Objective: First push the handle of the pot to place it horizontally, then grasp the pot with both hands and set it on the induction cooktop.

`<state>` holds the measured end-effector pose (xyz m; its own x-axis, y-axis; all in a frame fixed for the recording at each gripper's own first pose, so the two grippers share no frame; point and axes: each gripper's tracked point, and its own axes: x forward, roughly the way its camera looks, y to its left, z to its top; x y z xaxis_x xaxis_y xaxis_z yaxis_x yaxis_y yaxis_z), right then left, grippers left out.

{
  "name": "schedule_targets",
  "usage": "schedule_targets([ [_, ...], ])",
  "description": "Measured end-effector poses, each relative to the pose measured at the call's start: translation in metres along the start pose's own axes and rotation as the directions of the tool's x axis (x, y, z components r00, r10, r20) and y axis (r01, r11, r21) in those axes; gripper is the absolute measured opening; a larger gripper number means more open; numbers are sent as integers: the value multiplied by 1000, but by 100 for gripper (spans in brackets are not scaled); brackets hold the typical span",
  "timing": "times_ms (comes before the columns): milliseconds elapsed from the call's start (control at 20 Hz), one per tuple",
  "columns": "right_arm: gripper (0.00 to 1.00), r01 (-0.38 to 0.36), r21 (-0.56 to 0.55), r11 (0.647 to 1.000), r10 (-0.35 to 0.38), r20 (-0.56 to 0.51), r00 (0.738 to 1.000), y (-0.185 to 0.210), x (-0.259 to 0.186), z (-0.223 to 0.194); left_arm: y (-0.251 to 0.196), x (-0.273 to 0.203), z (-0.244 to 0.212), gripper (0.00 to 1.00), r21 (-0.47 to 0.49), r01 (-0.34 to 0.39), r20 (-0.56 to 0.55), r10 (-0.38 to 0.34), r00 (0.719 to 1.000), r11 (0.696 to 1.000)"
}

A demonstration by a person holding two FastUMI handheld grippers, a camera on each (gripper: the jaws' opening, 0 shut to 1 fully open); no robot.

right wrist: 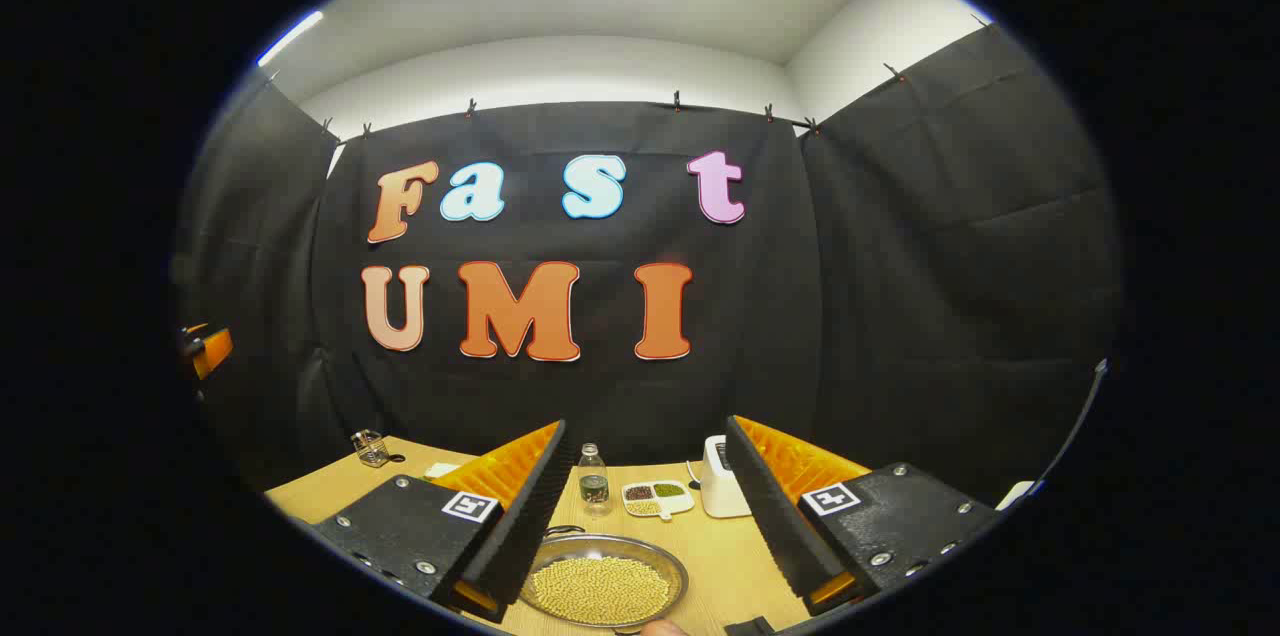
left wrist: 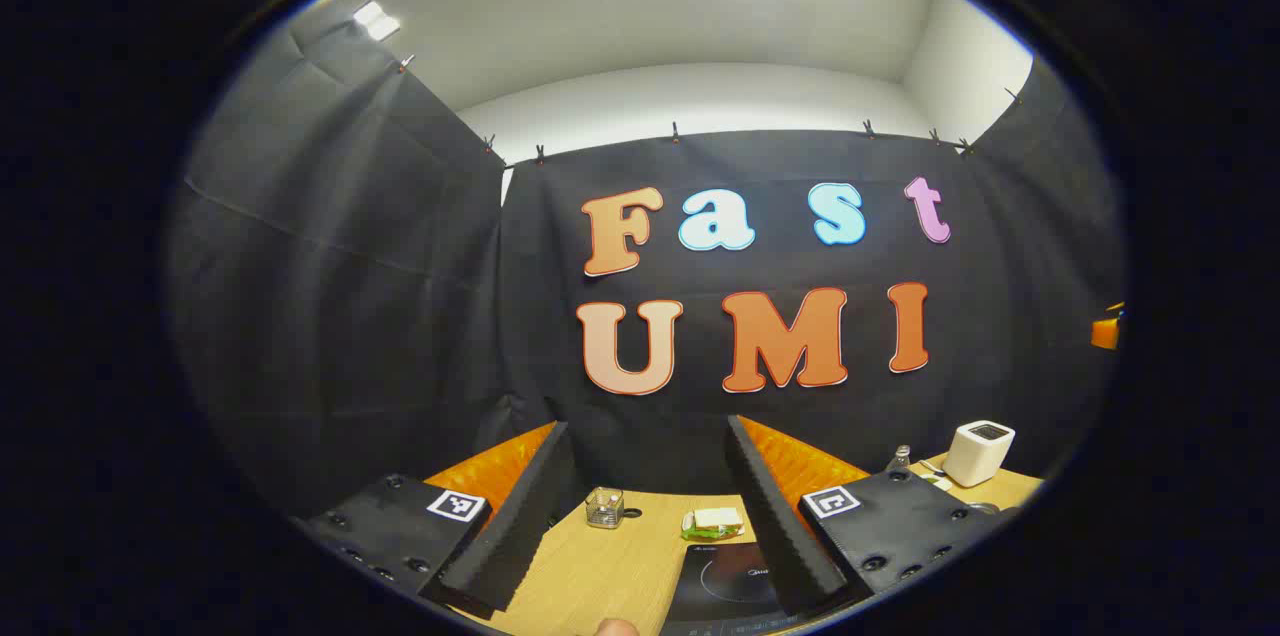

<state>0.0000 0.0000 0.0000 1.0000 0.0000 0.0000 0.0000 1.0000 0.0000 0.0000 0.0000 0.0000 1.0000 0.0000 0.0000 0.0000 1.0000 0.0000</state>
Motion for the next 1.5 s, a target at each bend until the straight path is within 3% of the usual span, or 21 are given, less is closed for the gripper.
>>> schedule_targets([
  [250, 95, -16, 1, 1000, 16, -5, 1000, 0, 0, 1, -6, -6, 5, 99, -32, 35, -4, -35, 999, 999],
  [750, 94, -47, 16, 999, 48, -34, 998, 4, 7, -10, -7, -4, 8, 100, -21, 27, -5, -28, 1000, 999],
  [900, 87, -54, 22, 998, 55, -36, 998, 11, 8, -14, -5, -4, 8, 100, -24, 21, -5, -21, 1000, 999],
  [950, 89, -55, 19, 998, 56, -37, 998, 13, 9, -15, -5, -2, 7, 100, -27, 22, -7, -22, 1000, 999],
  [1100, 63, -83, 6, 997, 83, -56, 995, 22, 8, -25, -5, -3, 5, 100, -25, 22, -16, -23, 1000, 999],
  [1250, 55, -104, -6, 995, 103, -84, 991, 28, 6, -38, -6, 0, 0, 100, -19, 20, -24, -20, 1000, 1000],
  [1300, 43, -105, -6, 994, 104, -95, 990, 29, 5, -44, -5, -1, 0, 99, -19, 19, -27, -19, 999, 1000],
  [1500, 20, -104, -37, 994, 99, -130, 987, 35, -2, -66, -5, 2, -2, 99, -12, 13, -34, -14, 999, 1000],
])
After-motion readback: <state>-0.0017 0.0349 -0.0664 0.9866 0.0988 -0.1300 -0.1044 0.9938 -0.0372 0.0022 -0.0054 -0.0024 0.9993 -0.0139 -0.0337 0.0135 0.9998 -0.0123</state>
